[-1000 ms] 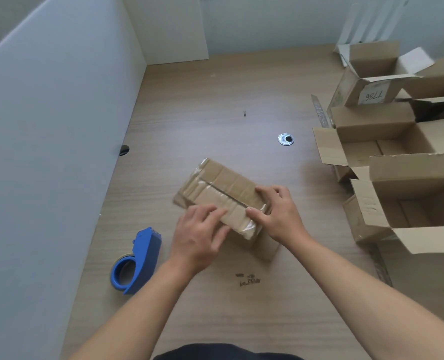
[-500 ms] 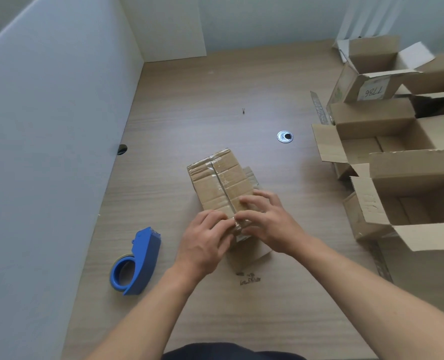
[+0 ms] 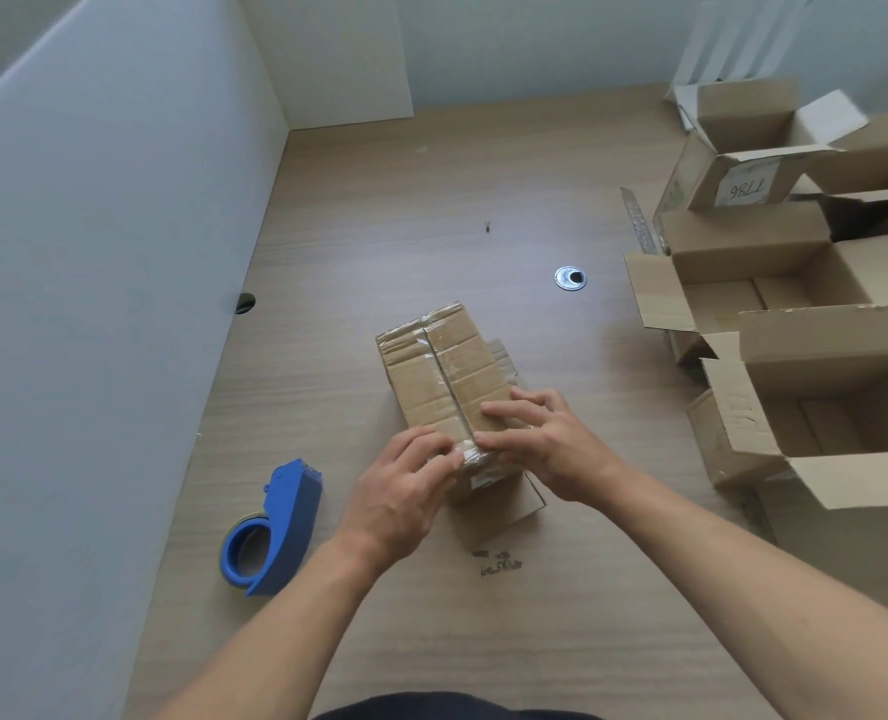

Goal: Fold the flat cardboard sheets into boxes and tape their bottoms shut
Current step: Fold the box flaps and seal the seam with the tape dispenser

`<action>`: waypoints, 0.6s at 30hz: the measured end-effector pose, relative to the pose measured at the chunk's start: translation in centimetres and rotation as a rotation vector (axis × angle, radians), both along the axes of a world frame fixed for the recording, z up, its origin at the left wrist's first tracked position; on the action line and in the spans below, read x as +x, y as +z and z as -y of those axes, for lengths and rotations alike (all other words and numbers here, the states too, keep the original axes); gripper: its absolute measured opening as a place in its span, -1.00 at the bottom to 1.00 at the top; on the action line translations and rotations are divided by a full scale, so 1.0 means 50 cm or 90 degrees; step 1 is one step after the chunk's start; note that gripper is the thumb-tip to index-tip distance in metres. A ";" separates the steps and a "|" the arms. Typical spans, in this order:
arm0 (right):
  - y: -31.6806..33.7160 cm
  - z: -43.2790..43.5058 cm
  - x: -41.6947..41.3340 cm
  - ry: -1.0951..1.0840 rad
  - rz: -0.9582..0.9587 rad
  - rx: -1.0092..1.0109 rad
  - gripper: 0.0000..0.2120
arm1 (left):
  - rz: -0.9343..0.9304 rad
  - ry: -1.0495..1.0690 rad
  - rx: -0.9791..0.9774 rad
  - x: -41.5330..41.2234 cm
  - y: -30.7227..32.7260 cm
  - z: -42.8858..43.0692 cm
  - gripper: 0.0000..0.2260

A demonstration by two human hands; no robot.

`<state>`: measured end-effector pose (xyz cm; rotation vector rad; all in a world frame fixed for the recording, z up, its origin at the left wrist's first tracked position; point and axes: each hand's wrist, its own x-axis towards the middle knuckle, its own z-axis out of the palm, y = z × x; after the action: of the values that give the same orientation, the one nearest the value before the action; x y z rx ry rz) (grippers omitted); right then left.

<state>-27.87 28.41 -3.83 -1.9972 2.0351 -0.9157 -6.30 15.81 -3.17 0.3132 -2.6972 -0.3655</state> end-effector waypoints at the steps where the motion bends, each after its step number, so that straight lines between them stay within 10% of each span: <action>1: 0.000 -0.003 -0.002 -0.001 0.032 0.022 -0.74 | -0.003 0.015 0.025 0.003 -0.006 -0.002 -0.76; 14: 0.023 -0.014 -0.009 0.006 0.172 0.123 -0.67 | -0.016 0.091 0.202 0.030 -0.033 0.011 -0.73; 18: 0.030 -0.014 0.017 -0.087 0.384 0.119 -0.59 | -0.035 0.202 0.353 0.009 -0.023 -0.021 -0.76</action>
<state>-27.01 29.11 -2.31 -1.2891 1.8313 -1.1329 -5.85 16.88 -4.31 0.8579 -2.3891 -0.9999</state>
